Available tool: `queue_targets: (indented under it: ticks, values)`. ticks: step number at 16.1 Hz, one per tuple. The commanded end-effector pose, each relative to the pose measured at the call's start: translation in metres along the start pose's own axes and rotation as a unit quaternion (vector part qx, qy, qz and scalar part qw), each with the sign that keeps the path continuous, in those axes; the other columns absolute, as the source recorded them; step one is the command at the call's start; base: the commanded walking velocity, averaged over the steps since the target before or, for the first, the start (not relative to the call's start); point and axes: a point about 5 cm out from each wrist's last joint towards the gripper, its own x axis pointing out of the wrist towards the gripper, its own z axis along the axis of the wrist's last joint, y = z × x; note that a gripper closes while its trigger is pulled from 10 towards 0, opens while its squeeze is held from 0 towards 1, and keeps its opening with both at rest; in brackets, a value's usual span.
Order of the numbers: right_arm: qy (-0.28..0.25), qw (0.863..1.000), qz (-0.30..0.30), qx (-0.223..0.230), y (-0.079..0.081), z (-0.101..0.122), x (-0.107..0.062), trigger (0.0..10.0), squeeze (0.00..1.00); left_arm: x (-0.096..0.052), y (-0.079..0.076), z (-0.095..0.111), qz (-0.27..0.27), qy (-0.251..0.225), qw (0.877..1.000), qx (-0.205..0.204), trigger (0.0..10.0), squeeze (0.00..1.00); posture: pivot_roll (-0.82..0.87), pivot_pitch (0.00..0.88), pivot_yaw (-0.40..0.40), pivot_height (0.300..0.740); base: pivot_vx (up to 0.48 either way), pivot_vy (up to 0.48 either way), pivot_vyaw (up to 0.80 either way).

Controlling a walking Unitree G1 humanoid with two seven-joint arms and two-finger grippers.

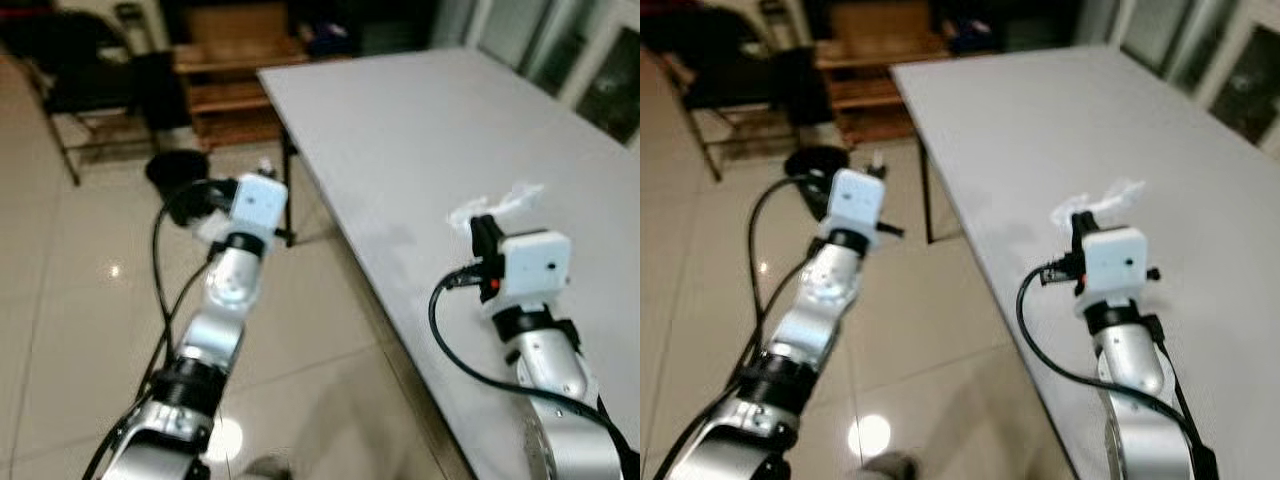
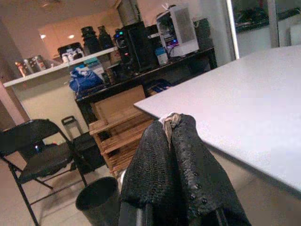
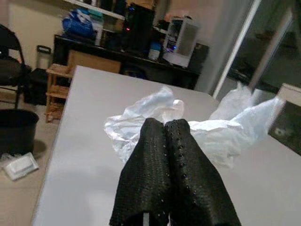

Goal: Picking trash to rubbish bin

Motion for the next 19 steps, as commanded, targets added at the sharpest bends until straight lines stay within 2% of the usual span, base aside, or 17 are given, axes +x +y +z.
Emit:
queue_targets:
  ticks: [1,8,10,11,13,19]
  values:
    - [-0.003,1.000,0.000,0.003,0.0010,0.0014,0.0000,10.0,0.00,-0.0010,0.0063,-0.0037,0.003,0.009,1.000,0.005,10.0,0.00,0.15,0.087,-0.039,0.740,0.000,0.000,0.80]
    - [-0.004,1.000,-0.001,0.001,0.0003,0.0017,-0.0006,10.0,0.00,-0.0012,0.0051,-0.0029,0.001,0.006,1.000,0.008,10.0,0.00,0.15,0.087,-0.038,0.740,0.000,0.000,0.80]
    - [-0.008,1.000,-0.006,0.008,-0.0015,0.0031,-0.0008,10.0,0.00,-0.0012,0.0044,-0.0040,-0.002,0.011,1.000,0.001,10.0,0.00,0.15,0.087,-0.038,0.740,0.000,0.000,0.00]
    - [-0.009,1.000,-0.007,0.006,-0.0032,0.0034,-0.0006,10.0,0.00,0.0004,0.0025,-0.0046,-0.018,0.020,0.999,-0.023,10.0,0.00,0.14,0.087,-0.036,0.740,0.000,0.000,0.00]
    - [-0.010,1.000,-0.008,0.006,-0.0037,0.0036,-0.0006,10.0,0.00,0.0036,0.0005,-0.0029,-0.033,0.022,0.998,-0.042,10.0,0.00,0.14,0.082,-0.034,0.740,0.000,0.000,0.00]
    - [-0.015,1.000,-0.010,0.005,-0.0045,0.0053,0.0006,10.0,0.00,0.0069,0.0001,0.0007,-0.046,0.017,0.998,-0.049,10.0,0.00,0.14,0.072,-0.038,0.740,0.332,0.000,0.00]
